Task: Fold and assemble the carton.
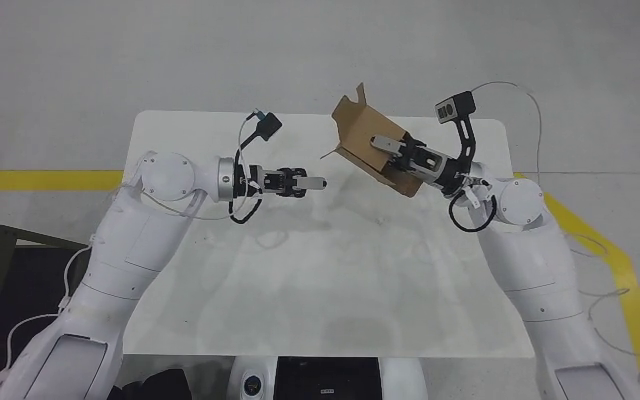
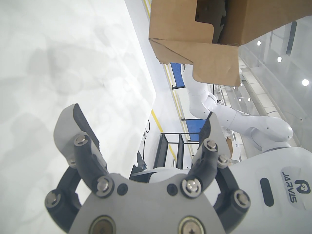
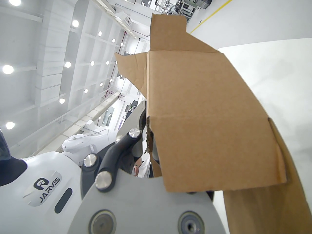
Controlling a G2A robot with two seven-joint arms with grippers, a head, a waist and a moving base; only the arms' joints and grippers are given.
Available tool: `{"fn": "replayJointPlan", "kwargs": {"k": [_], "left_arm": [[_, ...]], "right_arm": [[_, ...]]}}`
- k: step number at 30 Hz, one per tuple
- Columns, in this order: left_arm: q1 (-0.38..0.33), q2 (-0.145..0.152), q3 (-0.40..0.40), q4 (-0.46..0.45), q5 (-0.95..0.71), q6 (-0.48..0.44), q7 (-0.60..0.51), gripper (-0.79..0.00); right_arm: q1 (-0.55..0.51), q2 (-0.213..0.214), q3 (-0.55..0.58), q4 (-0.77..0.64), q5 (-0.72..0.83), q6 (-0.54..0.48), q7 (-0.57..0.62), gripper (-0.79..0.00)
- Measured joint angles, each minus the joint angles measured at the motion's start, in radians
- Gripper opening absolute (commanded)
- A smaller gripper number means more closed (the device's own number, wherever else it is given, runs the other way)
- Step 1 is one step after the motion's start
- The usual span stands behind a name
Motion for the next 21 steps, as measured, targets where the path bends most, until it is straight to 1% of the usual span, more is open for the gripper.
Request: {"fn": "replayJointPlan", "kwargs": {"k": [5,14,21], "left_arm": [[-0.006,-0.003,0.009,0.016,0.003,0.003,0.013,0.000],[-0.015,0.003,-0.029,0.041,0.011,0.010,0.053,0.000],[-0.026,0.006,-0.042,0.058,0.022,0.007,0.056,0.000]], "right_arm": [[0.003,-0.002,-0.013,-0.004,-0.013,0.002,0.005,-0.785],[-0.007,0.000,-0.018,-0.022,-0.020,0.005,0.033,-0.785],[-0.004,-0.001,-0.029,-0.035,-0.012,0.008,0.058,-0.785]]}}
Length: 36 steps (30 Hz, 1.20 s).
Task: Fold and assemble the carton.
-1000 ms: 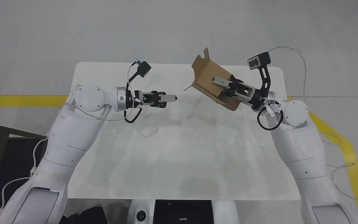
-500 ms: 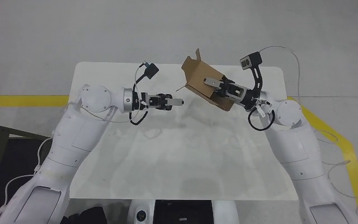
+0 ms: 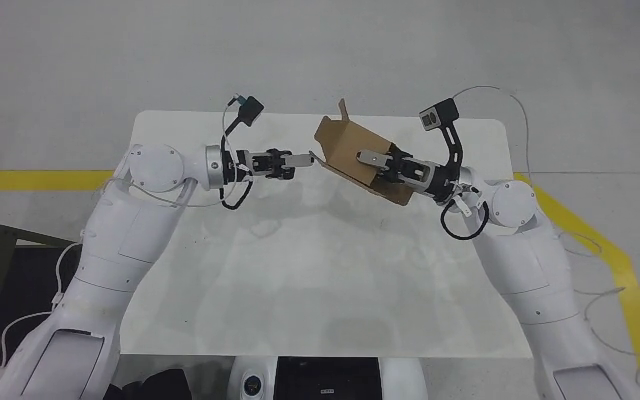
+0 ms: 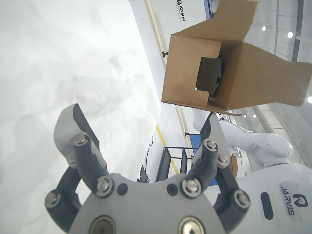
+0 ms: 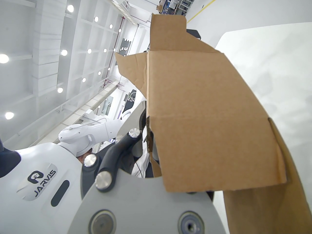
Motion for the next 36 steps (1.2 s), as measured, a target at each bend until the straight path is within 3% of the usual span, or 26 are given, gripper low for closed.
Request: {"fn": "replayJointPlan", "kwargs": {"k": [36], "left_arm": [[-0.020,-0.014,0.053,-0.021,-0.049,-0.010,-0.048,0.000]], "right_arm": [[0.039,-0.011,-0.058,0.020,0.033,-0.020,0.073,-0.785]]}}
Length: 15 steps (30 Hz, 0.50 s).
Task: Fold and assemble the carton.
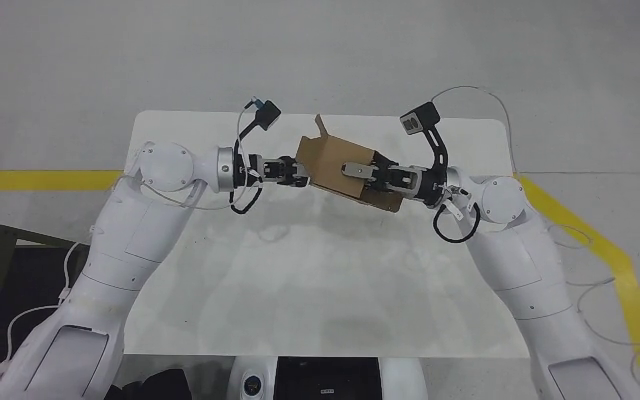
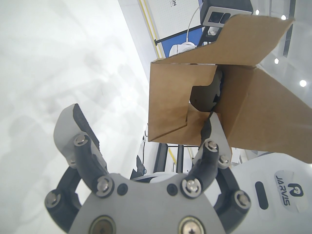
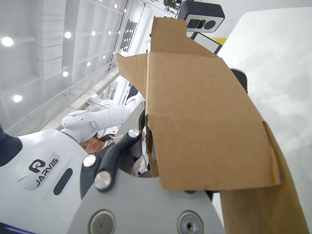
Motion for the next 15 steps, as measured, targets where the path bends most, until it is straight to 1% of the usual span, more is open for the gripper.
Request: {"fn": "replayJointPlan", "kwargs": {"k": [6,12,15], "left_arm": [[0.001,0.001,-0.006,0.007,0.013,-0.003,0.018,0.000],[0.004,0.011,-0.051,0.028,0.043,-0.002,0.052,0.000],[0.010,0.018,-0.075,0.035,0.057,0.001,0.058,0.000]], "right_arm": [[-0.006,0.004,0.016,0.013,-0.001,-0.002,0.016,-0.785],[-0.025,0.015,0.041,0.019,-0.019,0.016,0.052,-0.785],[-0.033,0.019,0.038,0.015,-0.023,0.032,0.102,-0.785]]}}
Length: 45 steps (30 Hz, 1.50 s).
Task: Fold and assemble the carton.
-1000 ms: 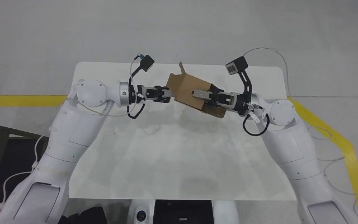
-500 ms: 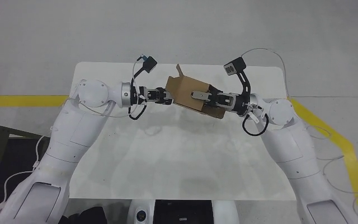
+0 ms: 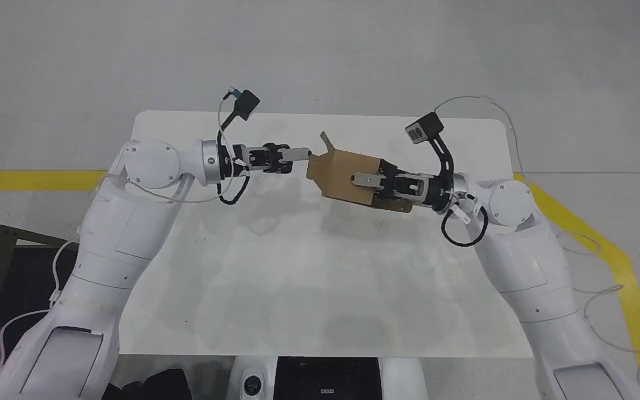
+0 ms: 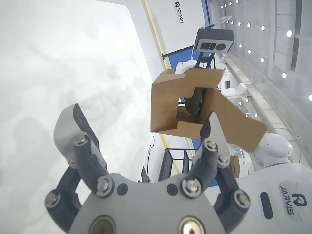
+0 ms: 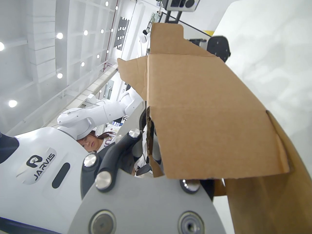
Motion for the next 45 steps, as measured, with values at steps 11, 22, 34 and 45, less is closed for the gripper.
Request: {"fn": "replayJointPlan", "kwargs": {"k": [11,22,34,45], "left_arm": [[0.005,0.007,-0.021,0.022,0.030,0.007,0.021,0.000],[-0.002,-0.003,0.028,0.005,0.002,0.002,-0.015,0.000],[0.020,0.000,0.027,-0.042,-0.026,0.001,-0.051,0.000],[0.040,0.001,0.039,-0.081,-0.038,0.013,-0.063,0.000]], "right_arm": [[0.004,0.000,-0.058,-0.016,0.029,0.000,0.159,-0.785],[0.032,-0.008,-0.098,-0.012,0.051,-0.020,0.167,-0.785],[0.014,-0.002,-0.044,0.025,0.059,-0.028,0.042,-0.785],[0.014,-0.002,-0.039,0.009,0.061,-0.024,-0.002,-0.785]]}}
